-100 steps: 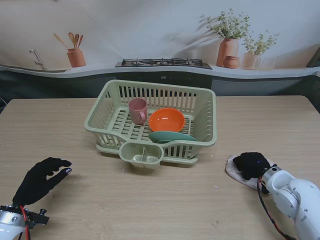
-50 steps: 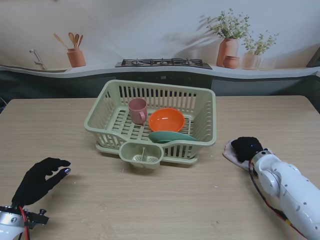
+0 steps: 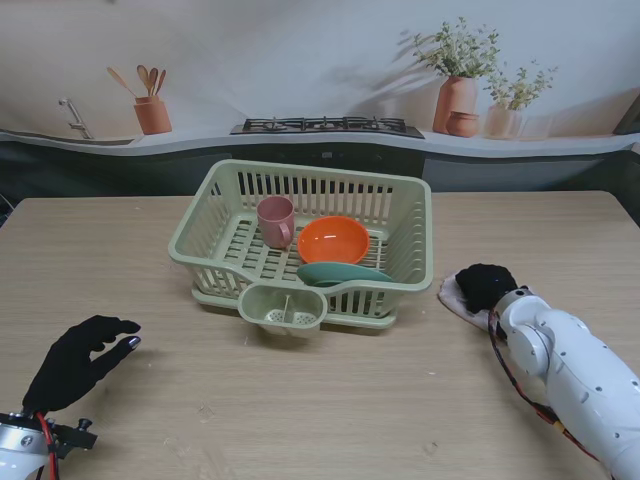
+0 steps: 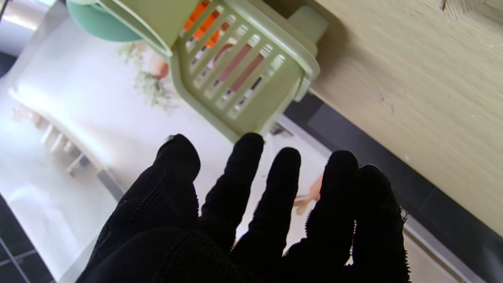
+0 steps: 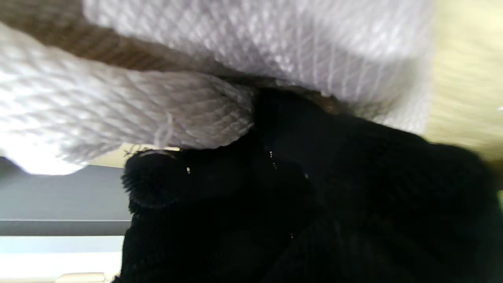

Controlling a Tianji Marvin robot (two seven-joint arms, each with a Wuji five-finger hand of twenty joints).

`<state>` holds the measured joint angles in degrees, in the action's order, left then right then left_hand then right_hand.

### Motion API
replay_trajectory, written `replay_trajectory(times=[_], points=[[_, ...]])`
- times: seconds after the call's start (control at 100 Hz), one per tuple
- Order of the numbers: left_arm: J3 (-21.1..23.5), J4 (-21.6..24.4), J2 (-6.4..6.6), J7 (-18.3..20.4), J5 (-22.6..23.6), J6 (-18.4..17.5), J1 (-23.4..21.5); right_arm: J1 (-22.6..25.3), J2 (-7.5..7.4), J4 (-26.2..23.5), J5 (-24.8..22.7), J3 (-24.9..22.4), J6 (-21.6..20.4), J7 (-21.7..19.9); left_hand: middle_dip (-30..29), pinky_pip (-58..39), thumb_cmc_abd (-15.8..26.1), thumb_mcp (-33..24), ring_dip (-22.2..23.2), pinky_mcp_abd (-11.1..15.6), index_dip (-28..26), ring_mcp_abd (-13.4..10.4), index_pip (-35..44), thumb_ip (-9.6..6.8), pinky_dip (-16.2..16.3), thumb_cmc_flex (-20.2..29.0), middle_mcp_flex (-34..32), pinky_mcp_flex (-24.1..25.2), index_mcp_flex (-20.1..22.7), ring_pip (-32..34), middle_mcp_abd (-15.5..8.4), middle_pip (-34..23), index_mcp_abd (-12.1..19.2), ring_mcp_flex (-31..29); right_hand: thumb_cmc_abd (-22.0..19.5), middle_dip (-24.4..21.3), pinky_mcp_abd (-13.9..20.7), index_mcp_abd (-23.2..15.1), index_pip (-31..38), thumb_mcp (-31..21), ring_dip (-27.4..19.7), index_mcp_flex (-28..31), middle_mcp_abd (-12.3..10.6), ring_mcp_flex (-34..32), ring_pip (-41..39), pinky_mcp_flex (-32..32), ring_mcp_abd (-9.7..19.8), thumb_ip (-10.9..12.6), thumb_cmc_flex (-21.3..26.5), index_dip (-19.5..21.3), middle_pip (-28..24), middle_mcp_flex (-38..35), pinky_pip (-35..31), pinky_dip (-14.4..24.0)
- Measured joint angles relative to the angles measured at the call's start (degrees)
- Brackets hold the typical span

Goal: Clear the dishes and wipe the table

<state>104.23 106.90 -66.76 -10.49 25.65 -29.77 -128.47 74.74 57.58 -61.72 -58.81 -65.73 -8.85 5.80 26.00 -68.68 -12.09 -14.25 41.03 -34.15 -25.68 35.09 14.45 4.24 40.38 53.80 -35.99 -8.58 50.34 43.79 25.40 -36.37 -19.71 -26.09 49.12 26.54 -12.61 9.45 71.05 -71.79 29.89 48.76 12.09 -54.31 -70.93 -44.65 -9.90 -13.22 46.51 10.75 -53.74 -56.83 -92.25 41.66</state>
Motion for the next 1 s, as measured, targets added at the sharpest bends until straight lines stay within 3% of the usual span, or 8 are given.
replay_trajectory(times=[0.22,0.61,0.73,0.85,1.0], points=[[0.0,0.0,0.00,0.1,0.0,0.0,0.0,8.7,0.06,-8.6,0.0,-9.9,-7.9,-7.6,0.0,0.0,0.0,0.0,0.0,0.0,0.0,0.0,0.0,0.00,0.0,0.0,0.0,0.0,0.0,0.0,0.0,0.0,0.0,0.0,0.1,0.5,0.0,-0.9,-0.1,0.1,-0.7,0.4,0.1,0.0,0.0,0.3,0.0,0.0,0.0,-0.1,-1.0,0.3,1.0,0.0],[0.0,-0.2,0.01,0.4,-0.2,-0.1,0.1,25.2,-0.20,-21.3,-1.6,-25.3,-18.2,-14.5,0.0,0.0,0.0,0.0,0.0,0.0,0.0,0.0,0.0,0.00,0.0,0.0,0.0,0.0,0.0,0.0,0.0,0.0,0.0,0.0,0.7,0.6,0.0,-1.9,-0.5,0.1,-0.8,1.0,-0.4,0.0,0.0,0.5,0.1,-0.1,-0.1,-0.2,-0.9,-0.1,1.2,0.0],[0.0,-0.2,0.01,0.6,-0.3,-0.1,0.1,27.9,-0.53,-22.8,-1.7,-27.7,-21.3,-15.1,0.0,0.0,0.0,0.0,0.0,0.0,0.0,0.0,0.0,0.00,0.0,0.0,0.0,0.0,0.0,0.0,0.0,0.0,0.0,0.0,0.8,0.6,0.0,-2.0,-0.5,0.1,-0.8,1.1,-0.4,0.0,0.0,0.6,0.1,-0.1,-0.1,-0.2,-0.9,-0.2,1.2,0.0],[0.0,-0.2,0.01,0.7,-0.5,-0.1,0.1,29.3,-0.99,-24.7,-0.8,-28.0,-21.8,-17.3,0.0,0.0,0.0,0.0,0.0,0.0,0.0,0.0,0.0,0.00,0.0,0.0,0.0,0.0,0.0,0.0,0.0,0.1,0.0,0.0,0.8,0.6,0.0,-2.0,-0.7,0.1,-0.8,1.4,-0.4,0.0,0.0,0.6,0.1,-0.1,-0.1,-0.2,-0.9,-0.2,1.2,0.0],[0.0,-0.4,0.01,0.8,-0.5,-0.6,0.1,29.7,-1.66,-26.9,4.2,-25.9,-21.1,-22.2,0.0,0.0,0.0,0.0,0.0,0.0,0.0,0.0,0.0,0.00,0.0,0.0,0.0,0.0,0.0,0.0,0.0,0.1,0.0,0.0,1.5,2.0,-0.1,-2.0,-0.6,0.0,-0.8,2.1,-0.3,0.0,0.0,0.6,0.0,-0.7,-0.1,0.1,-1.6,-1.0,1.2,0.0]])
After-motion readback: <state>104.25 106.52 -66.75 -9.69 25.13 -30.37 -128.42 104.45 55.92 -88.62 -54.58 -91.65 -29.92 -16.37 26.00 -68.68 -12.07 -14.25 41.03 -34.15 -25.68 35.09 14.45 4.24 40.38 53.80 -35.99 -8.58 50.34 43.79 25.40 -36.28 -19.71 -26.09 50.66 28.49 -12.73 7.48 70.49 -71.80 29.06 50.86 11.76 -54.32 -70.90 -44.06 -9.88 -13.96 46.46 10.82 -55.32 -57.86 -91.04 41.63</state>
